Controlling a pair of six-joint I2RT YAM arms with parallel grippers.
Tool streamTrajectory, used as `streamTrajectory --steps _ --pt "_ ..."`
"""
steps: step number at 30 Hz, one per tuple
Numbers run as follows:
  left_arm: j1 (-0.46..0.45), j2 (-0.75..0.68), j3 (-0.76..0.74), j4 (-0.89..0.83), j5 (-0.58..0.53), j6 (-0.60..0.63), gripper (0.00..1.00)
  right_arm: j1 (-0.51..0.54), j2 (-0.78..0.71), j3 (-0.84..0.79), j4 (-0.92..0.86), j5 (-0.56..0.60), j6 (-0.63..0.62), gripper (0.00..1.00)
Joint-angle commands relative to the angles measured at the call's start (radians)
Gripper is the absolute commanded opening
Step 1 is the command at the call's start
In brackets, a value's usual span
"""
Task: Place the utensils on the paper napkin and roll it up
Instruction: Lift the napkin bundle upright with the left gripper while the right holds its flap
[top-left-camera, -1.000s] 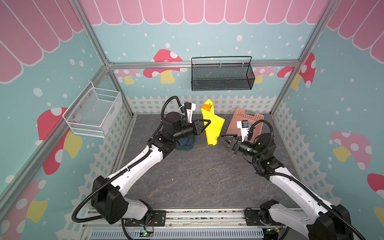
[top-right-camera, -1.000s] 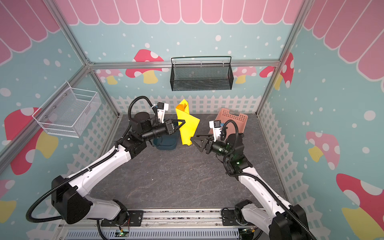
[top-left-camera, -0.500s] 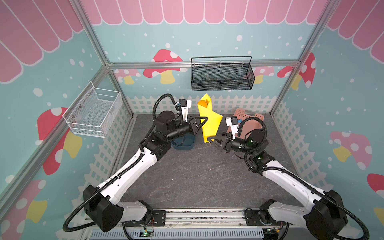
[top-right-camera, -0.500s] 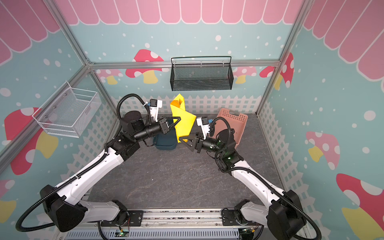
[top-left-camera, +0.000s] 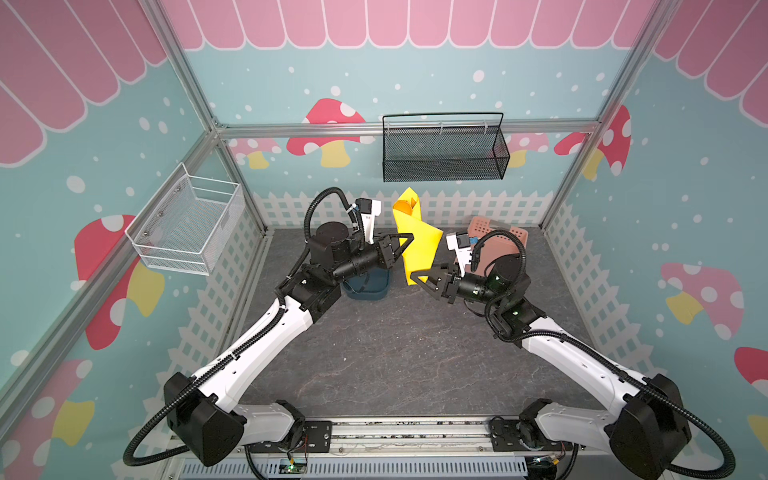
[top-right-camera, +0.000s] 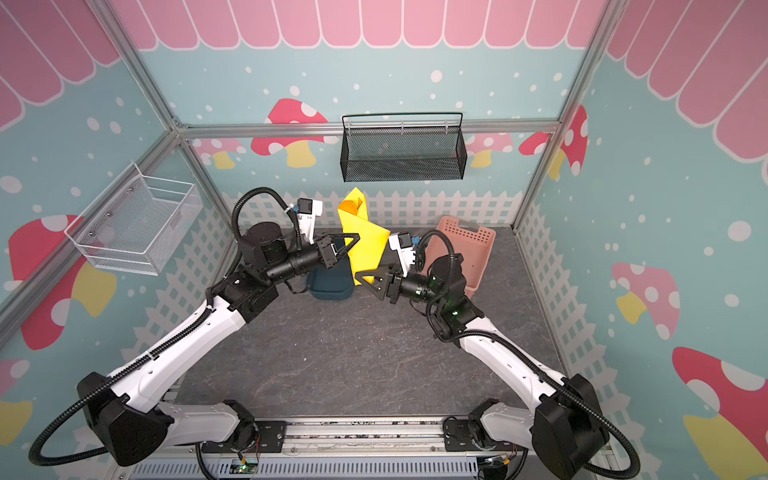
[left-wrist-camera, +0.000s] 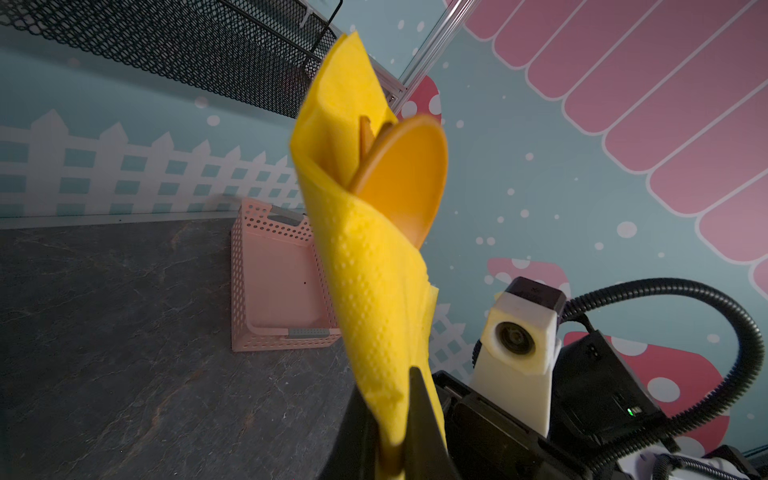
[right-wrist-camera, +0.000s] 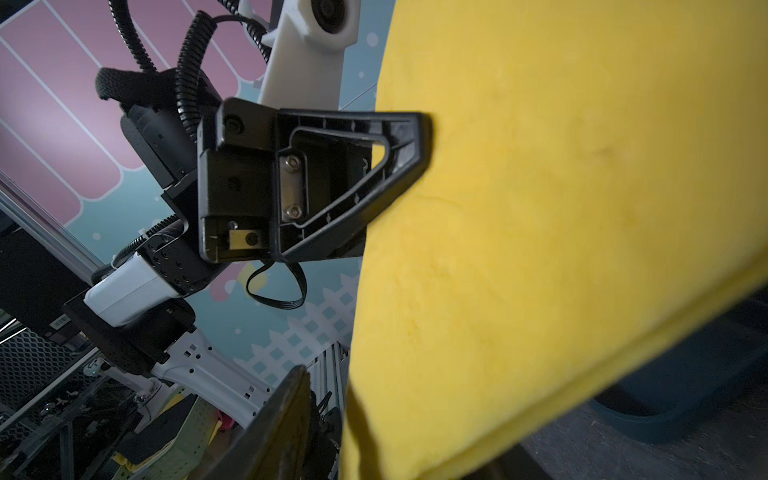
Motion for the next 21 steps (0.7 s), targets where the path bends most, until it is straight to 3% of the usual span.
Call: streamTrajectory --steps 1,16,21 --pt "0.001 -0.029 0.039 -0.019 -0.025 0.026 0.00 0.012 0.011 0.032 0.000 -0.018 -0.013 0.49" --pt "0.002 -0.039 0.044 -0.045 -0.045 0.048 0.00 0.011 -0.018 0.035 -0.042 0.031 -0.027 0.14" --pt "0.001 -0.048 0.041 -0.055 -0.058 0.061 0.09 0.012 -0.027 0.038 -0.041 0.033 -0.032 0.08"
